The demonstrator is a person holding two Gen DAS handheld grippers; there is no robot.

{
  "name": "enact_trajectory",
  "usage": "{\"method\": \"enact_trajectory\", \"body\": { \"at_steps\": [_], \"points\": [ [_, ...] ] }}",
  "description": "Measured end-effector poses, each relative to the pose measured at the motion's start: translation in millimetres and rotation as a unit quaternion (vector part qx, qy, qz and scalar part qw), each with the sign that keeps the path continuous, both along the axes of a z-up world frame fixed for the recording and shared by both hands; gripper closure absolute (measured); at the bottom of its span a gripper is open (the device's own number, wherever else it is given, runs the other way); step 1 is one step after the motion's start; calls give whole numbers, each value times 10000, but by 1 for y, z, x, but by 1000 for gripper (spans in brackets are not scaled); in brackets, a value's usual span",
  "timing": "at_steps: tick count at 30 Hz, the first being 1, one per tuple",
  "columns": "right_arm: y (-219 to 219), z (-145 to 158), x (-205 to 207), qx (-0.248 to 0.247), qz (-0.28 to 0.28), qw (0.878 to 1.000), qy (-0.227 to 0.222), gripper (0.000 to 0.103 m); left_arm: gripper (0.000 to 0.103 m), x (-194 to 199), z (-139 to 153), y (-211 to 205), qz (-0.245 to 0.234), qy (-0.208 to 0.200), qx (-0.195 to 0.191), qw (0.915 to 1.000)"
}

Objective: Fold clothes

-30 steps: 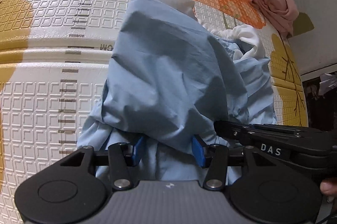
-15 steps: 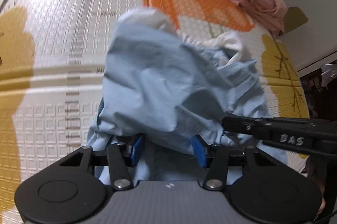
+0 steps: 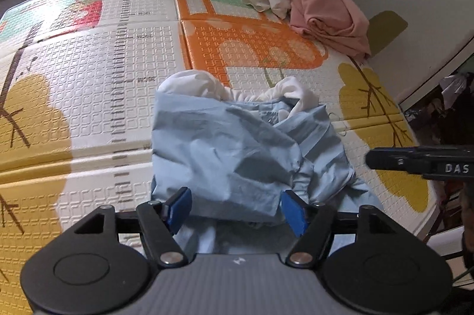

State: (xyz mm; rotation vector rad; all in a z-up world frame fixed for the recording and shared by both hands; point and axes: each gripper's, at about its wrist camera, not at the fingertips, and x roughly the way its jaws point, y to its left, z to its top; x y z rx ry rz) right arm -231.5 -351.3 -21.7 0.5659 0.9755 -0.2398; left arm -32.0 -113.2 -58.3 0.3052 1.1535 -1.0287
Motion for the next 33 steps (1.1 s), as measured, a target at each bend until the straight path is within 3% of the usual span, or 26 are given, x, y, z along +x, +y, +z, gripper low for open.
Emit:
{"method": "enact_trajectory", "body": {
  "at_steps": [12, 22, 33],
  "points": [
    [-19, -35, -59, -174, -274, 9971, 682, 67, 33, -1, -27, 34, 199, -197, 581, 9979],
    [-27, -76, -89, -47, -547, 9906, 1249, 64, 33, 7, -62, 57, 558, 35, 916, 9942],
    [-26, -100, -96, 345, -690, 9884, 1311, 61, 35, 5, -78, 58, 618, 363, 938, 9930]
  ]
}}
